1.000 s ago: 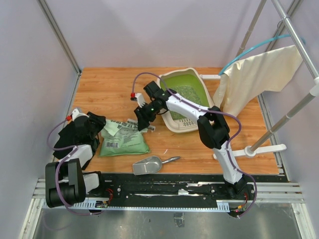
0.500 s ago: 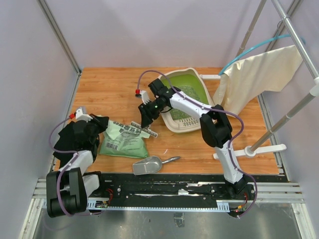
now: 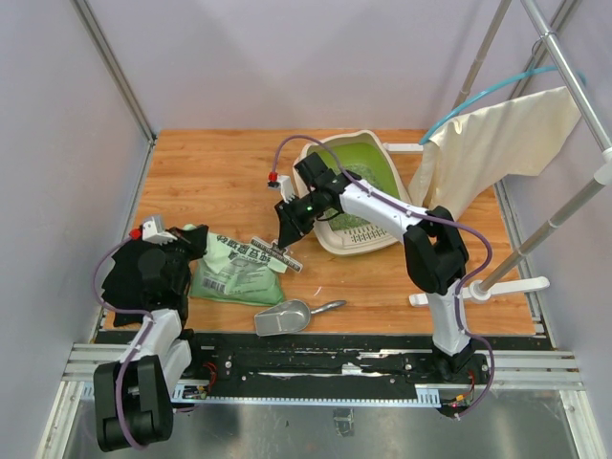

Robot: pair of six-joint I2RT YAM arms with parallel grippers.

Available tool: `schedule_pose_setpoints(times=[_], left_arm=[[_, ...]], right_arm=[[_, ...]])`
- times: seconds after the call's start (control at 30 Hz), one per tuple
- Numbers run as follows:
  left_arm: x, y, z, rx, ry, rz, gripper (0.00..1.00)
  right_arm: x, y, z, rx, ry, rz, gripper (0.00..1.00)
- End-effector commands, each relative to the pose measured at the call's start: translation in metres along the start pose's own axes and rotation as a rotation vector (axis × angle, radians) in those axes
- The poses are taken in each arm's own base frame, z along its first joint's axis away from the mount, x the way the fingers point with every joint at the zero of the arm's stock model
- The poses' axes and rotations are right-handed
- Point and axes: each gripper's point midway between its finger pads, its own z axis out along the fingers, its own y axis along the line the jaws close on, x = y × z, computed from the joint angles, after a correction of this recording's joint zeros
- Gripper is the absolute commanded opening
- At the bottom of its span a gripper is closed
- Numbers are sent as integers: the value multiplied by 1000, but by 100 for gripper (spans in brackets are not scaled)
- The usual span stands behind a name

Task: Fill the litter box with clean litter
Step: Clamp the cat litter bag at the center of the board.

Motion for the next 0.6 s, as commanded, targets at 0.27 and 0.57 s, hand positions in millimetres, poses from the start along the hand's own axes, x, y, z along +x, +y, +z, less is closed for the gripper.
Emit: schedule_pose_setpoints(times=[0.27, 0.57], left_arm=[[-29, -37, -11, 159, -113, 58, 1], [-36, -21, -13, 55, -158, -1, 1]], right_arm=[[-3, 13, 25, 16, 16, -38, 1], [-5, 2, 21, 125, 49, -40, 1]])
